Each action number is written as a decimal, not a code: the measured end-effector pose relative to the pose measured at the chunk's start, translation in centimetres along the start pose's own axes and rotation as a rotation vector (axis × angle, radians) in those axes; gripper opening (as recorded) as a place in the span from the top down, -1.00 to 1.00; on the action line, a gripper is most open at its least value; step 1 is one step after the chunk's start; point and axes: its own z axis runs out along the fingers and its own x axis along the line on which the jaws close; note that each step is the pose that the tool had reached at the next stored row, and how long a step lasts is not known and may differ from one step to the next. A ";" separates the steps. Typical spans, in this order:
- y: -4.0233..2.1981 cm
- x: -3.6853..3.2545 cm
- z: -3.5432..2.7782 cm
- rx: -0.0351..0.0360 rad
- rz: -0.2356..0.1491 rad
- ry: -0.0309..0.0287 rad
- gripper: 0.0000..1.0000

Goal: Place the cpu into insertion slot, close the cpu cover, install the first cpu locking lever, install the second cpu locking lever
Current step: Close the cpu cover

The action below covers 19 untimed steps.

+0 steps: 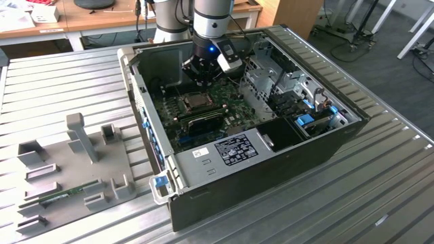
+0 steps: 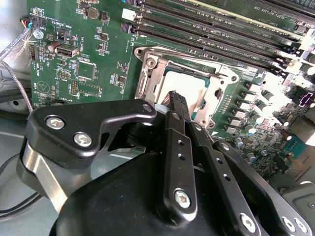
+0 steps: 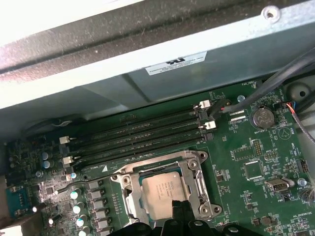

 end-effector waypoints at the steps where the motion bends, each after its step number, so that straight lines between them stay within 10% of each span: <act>1: 0.00 0.00 0.00 0.0000 0.000 0.0000 0.80; 19: -0.02 0.07 0.03 0.0042 -0.239 0.0022 0.80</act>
